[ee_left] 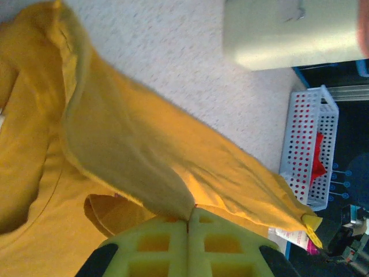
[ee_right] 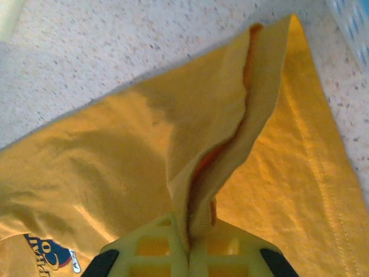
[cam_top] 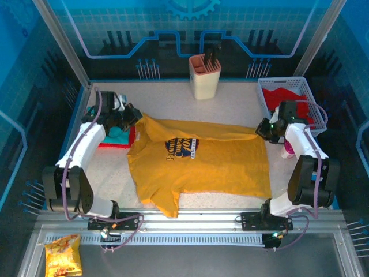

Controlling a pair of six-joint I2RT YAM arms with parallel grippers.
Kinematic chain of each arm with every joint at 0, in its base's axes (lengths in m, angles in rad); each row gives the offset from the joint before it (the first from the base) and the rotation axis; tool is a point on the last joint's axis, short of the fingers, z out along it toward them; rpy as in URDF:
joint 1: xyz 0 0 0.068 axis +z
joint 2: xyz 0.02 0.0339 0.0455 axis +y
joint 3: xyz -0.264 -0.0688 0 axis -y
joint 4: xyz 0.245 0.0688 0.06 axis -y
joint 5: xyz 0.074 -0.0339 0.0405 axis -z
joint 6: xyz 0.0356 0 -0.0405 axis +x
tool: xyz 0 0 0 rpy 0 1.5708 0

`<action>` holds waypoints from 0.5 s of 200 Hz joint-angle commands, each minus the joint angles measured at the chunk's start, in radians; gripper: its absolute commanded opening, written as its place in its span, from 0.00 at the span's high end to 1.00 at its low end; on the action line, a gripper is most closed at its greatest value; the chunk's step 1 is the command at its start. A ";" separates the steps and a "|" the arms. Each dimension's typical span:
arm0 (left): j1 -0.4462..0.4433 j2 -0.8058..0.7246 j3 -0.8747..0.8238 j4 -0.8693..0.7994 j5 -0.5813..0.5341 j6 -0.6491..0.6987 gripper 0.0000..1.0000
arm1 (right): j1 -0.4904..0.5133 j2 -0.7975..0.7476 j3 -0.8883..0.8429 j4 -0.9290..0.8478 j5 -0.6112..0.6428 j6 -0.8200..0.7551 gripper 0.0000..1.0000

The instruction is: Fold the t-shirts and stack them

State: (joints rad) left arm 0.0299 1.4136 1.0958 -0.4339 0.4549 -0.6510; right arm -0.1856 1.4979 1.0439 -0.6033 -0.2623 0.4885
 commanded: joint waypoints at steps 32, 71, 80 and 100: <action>0.004 -0.105 -0.120 -0.046 -0.019 -0.046 1.00 | -0.025 0.014 -0.029 -0.038 0.032 -0.031 1.00; 0.005 -0.137 -0.169 -0.058 -0.032 -0.051 1.00 | -0.044 0.037 -0.053 -0.034 0.068 -0.028 1.00; 0.004 -0.140 -0.178 -0.062 -0.042 -0.049 1.00 | -0.045 0.054 -0.053 -0.036 0.070 -0.027 1.00; 0.005 -0.130 -0.197 -0.072 -0.047 -0.039 1.00 | -0.045 0.070 -0.059 -0.026 0.077 -0.021 1.00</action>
State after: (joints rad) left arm 0.0299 1.3003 0.9279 -0.4740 0.4294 -0.6827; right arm -0.2169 1.5421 0.9974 -0.6136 -0.2115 0.4770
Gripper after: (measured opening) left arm 0.053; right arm 0.061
